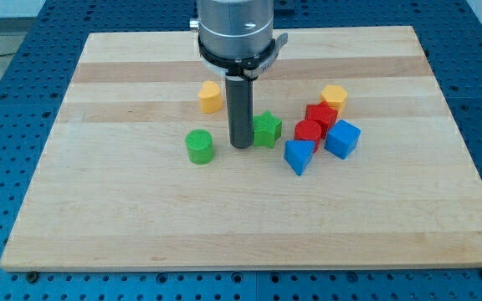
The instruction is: Push the green star towards the red circle
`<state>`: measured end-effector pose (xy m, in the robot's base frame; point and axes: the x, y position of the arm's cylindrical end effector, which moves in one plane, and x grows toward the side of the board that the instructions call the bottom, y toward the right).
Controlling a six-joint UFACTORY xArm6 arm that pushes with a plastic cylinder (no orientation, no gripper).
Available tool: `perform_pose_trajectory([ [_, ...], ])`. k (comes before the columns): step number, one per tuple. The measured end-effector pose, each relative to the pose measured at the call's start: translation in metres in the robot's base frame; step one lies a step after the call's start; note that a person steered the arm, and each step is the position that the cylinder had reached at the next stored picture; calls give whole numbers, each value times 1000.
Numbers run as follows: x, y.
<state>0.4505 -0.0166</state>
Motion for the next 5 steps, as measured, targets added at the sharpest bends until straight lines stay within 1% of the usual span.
perform_pose_trajectory([
  [1,-2,1],
  [3,-27,5],
  [5,-35,29],
])
